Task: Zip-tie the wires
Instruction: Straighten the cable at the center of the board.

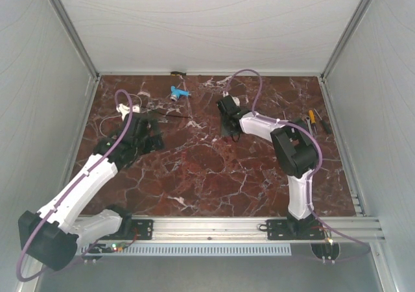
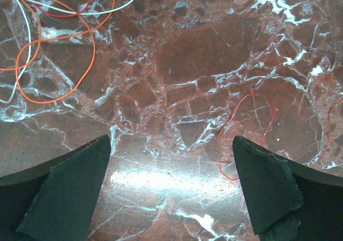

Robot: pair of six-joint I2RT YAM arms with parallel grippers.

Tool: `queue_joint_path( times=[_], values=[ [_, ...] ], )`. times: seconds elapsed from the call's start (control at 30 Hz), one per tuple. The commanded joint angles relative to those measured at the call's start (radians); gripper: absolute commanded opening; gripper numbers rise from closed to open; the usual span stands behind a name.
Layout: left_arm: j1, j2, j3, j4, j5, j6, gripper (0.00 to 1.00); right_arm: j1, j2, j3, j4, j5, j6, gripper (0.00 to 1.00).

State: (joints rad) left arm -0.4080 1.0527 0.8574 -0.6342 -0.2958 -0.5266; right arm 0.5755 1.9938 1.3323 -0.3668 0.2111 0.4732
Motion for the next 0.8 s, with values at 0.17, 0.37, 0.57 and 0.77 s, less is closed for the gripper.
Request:
queue_joint_path(
  times=[0.17,0.37,0.57,0.77],
  values=[
    [0.000,-0.117,-0.041,0.138,0.014,0.071,0.95,-0.090,0.195,0.265,-0.002,-0.118,-0.114,0.07],
    [0.000,-0.142,-0.056,0.176,0.036,0.091,0.95,-0.118,0.301,0.464,-0.048,-0.126,-0.196,0.11],
    [0.005,-0.119,-0.048,0.168,0.052,0.092,0.96,-0.122,0.290,0.557,-0.105,-0.155,-0.248,0.42],
    [0.006,-0.123,-0.052,0.157,0.017,0.080,0.99,-0.120,0.163,0.556,-0.136,-0.153,-0.229,0.69]
  ],
)
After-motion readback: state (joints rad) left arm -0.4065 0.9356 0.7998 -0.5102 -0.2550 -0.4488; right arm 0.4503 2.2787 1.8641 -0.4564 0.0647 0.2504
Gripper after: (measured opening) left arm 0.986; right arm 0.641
